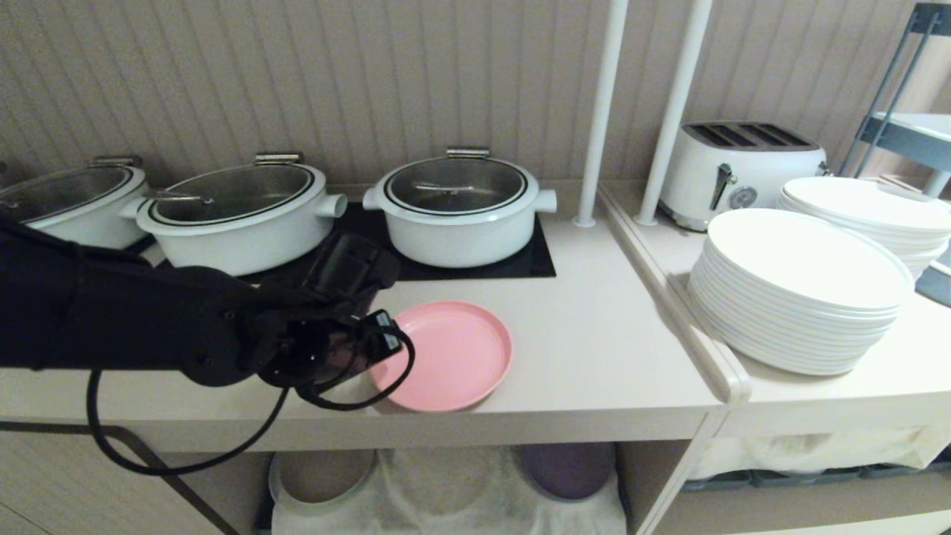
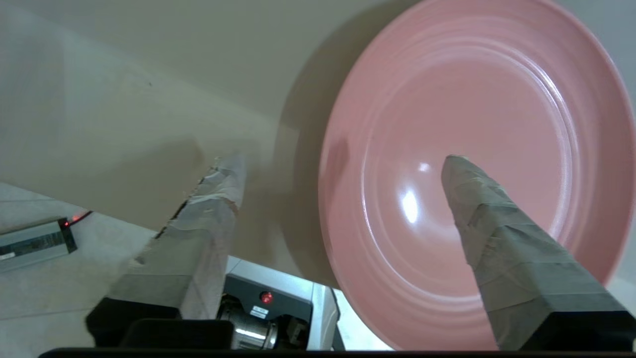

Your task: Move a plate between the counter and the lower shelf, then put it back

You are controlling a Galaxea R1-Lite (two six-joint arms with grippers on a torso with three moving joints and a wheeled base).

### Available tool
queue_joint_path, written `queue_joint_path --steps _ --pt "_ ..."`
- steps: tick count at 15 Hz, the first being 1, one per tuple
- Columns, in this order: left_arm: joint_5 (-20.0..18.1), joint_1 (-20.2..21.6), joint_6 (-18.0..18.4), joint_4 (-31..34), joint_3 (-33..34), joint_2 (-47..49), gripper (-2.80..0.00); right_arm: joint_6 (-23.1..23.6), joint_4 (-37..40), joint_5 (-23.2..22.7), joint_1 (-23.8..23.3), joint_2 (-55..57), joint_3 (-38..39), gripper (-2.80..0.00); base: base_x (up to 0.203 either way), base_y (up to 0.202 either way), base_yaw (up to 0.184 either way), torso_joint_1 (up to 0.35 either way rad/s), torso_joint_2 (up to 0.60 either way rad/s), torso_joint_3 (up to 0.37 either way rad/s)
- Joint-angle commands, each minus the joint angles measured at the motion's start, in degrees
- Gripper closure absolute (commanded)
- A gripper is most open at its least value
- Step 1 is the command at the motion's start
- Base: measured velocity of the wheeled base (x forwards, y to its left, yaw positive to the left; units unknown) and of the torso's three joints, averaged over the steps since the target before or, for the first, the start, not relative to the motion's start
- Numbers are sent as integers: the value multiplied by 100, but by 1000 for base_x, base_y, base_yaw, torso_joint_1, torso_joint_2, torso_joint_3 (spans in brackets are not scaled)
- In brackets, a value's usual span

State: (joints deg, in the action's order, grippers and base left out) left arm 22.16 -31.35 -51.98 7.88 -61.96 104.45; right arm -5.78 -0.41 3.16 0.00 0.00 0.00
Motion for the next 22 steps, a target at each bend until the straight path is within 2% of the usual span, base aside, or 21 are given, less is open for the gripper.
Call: queue_joint_path --steps 1,9,12,13,22 --pt "16 -10 -29 12 19 -185 -280 -2 -2 1 0 0 0 0 0 0 0 0 0 0" --pt "42 -12 153 39 198 -786 -280 -2 -2 1 0 0 0 0 0 0 0 0 0 0" --pt "179 -12 215 30 383 -1003 -280 -2 -2 1 0 0 0 0 0 0 0 0 0 0" --pt "183 -12 221 30 432 -1052 0 -2 -2 1 0 0 0 0 0 0 0 0 0 0" --pt "293 -20 417 30 659 -1489 0 -2 -2 1 0 0 0 0 0 0 0 0 0 0"
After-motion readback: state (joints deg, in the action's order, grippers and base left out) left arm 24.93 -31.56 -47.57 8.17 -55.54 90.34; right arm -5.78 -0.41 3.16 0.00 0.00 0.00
